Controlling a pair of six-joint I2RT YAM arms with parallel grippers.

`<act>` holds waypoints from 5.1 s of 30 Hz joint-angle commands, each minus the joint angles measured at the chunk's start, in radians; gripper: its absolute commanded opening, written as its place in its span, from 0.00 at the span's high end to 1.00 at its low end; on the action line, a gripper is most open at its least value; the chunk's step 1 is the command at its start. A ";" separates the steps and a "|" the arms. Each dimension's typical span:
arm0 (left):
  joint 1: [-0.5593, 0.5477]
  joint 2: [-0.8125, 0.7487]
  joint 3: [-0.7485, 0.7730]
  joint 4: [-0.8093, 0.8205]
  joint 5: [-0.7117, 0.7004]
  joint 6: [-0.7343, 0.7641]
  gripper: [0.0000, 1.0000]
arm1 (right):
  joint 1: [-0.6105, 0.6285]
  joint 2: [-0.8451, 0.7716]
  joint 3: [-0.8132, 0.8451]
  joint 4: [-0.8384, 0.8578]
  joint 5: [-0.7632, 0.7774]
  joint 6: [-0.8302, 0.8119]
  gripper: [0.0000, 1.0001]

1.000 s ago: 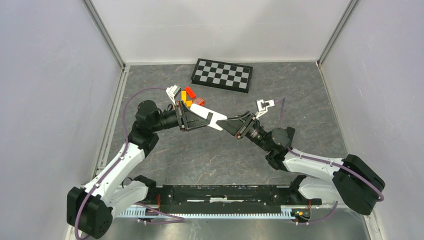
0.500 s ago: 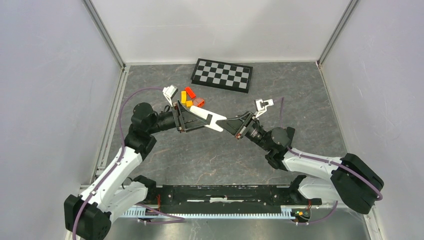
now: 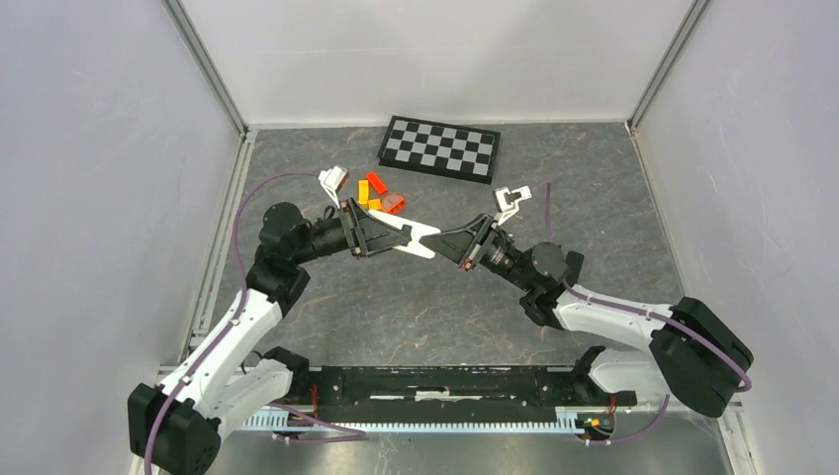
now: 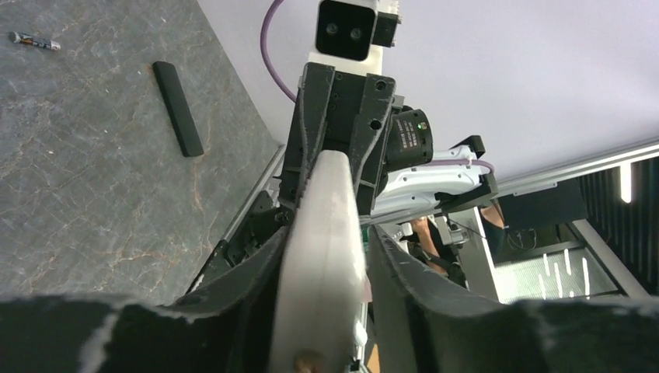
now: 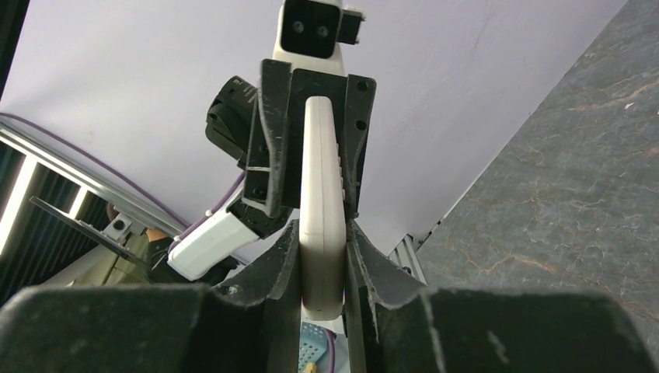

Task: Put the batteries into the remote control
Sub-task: Adjust the remote control, then remove the battery cover from the remote control, then place the battery cover at the center of the board, then pick up the battery from the center of the board.

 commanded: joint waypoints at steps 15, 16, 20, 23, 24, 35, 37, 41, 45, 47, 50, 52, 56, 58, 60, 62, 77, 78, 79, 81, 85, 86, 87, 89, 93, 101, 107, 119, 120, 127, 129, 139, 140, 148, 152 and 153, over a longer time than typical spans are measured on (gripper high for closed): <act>0.002 -0.033 0.083 0.008 -0.025 0.023 0.98 | -0.082 -0.030 -0.080 -0.306 0.053 -0.201 0.59; 0.002 -0.031 0.084 0.013 -0.029 0.018 0.98 | -0.088 -0.032 -0.096 -0.279 0.045 -0.186 0.60; 0.002 -0.012 0.084 0.035 -0.032 0.011 0.98 | -0.102 -0.021 -0.130 -0.165 0.000 -0.143 0.67; 0.002 0.011 0.076 0.035 -0.031 0.017 0.98 | -0.105 0.007 -0.130 -0.052 -0.047 -0.096 0.66; 0.002 0.019 0.070 0.034 -0.030 0.026 0.98 | -0.105 0.016 -0.124 -0.017 -0.066 -0.083 0.63; 0.002 0.088 0.057 -0.027 -0.007 0.199 0.98 | -0.105 0.105 -0.047 0.183 -0.128 0.016 0.21; 0.001 0.093 0.055 -0.027 -0.004 0.201 0.98 | -0.103 0.130 -0.016 0.179 -0.141 0.023 0.20; 0.002 0.095 0.046 -0.005 0.016 0.192 0.98 | -0.103 0.169 0.008 0.196 -0.141 0.043 0.23; 0.002 0.078 0.045 -0.003 0.022 0.197 0.98 | -0.102 0.214 0.017 0.251 -0.149 0.072 0.31; 0.002 0.071 0.043 -0.003 0.015 0.190 0.98 | -0.103 0.230 0.008 0.258 -0.151 0.081 0.41; 0.002 0.061 0.037 0.019 0.000 0.157 0.98 | -0.104 0.249 -0.022 0.290 -0.156 0.100 0.56; 0.001 0.045 0.027 0.049 -0.022 0.129 0.98 | -0.103 0.255 -0.056 0.318 -0.163 0.110 0.63; 0.002 -0.022 0.000 0.117 -0.095 0.106 0.98 | -0.115 0.262 -0.132 0.362 -0.170 0.122 0.71; 0.002 -0.050 -0.006 0.129 -0.118 0.107 0.98 | -0.122 0.266 -0.160 0.396 -0.174 0.139 0.73; 0.002 -0.058 -0.003 0.128 -0.121 0.106 0.98 | -0.129 0.273 -0.171 0.417 -0.180 0.147 0.75; 0.002 -0.046 -0.004 0.128 -0.112 0.098 0.98 | -0.131 0.276 -0.158 0.405 -0.190 0.141 0.78; 0.002 -0.008 0.030 -0.068 -0.147 0.213 0.98 | -0.155 0.200 -0.120 0.271 -0.185 0.078 0.72; 0.002 -0.004 0.029 -0.075 -0.150 0.216 0.98 | -0.155 0.191 -0.112 0.252 -0.191 0.069 0.72; 0.001 0.002 0.029 -0.075 -0.150 0.217 0.98 | -0.155 0.187 -0.103 0.243 -0.196 0.065 0.72; 0.002 0.018 0.025 -0.076 -0.150 0.216 0.98 | -0.155 0.185 -0.091 0.255 -0.206 0.078 0.75; 0.002 0.045 0.027 -0.109 -0.168 0.242 0.98 | -0.156 0.182 -0.072 0.273 -0.221 0.106 0.87; 0.002 0.049 0.032 -0.134 -0.184 0.261 0.98 | -0.155 0.180 -0.072 0.267 -0.221 0.105 0.88; 0.002 0.053 0.042 -0.168 -0.203 0.282 0.98 | -0.155 0.173 -0.071 0.252 -0.220 0.100 0.90; 0.002 0.060 0.061 -0.248 -0.251 0.334 0.98 | -0.155 0.157 -0.076 0.202 -0.219 0.076 0.92; 0.002 0.069 0.079 -0.368 -0.347 0.418 0.98 | -0.156 0.130 -0.100 0.146 -0.215 0.035 0.96; 0.002 0.081 0.053 -0.409 -0.368 0.496 0.98 | -0.155 0.075 -0.175 -0.296 -0.122 -0.263 1.00; 0.001 0.066 0.009 -0.332 -0.292 0.484 0.98 | -0.155 0.101 -0.211 -0.473 -0.036 -0.397 1.00; 0.001 0.036 -0.009 -0.294 -0.246 0.489 0.98 | -0.156 0.084 -0.197 -0.726 0.071 -0.452 0.57; 0.002 0.038 -0.010 -0.293 -0.248 0.491 0.98 | -0.156 0.068 -0.191 -0.755 0.087 -0.460 0.53; 0.002 0.046 -0.002 -0.294 -0.258 0.502 0.98 | -0.158 -0.083 -0.110 -0.964 0.266 -0.548 0.30; 0.001 0.032 -0.003 -0.290 -0.267 0.506 0.98 | -0.158 -0.111 -0.082 -0.995 0.346 -0.585 0.29; 0.002 -0.096 -0.045 -0.264 -0.377 0.498 0.98 | -0.173 -0.002 0.239 -1.111 0.529 -1.047 0.37; 0.002 -0.106 -0.048 -0.251 -0.381 0.496 0.98 | -0.175 0.032 0.270 -1.134 0.524 -1.094 0.37; 0.002 -0.144 -0.058 -0.215 -0.375 0.487 0.98 | -0.190 0.324 0.543 -1.340 0.349 -1.505 0.42; 0.002 -0.130 -0.062 -0.209 -0.353 0.482 0.98 | -0.204 0.442 0.672 -1.465 0.295 -1.627 0.39; 0.001 -0.125 -0.060 -0.216 -0.349 0.486 0.98 | -0.207 0.470 0.697 -1.476 0.289 -1.651 0.38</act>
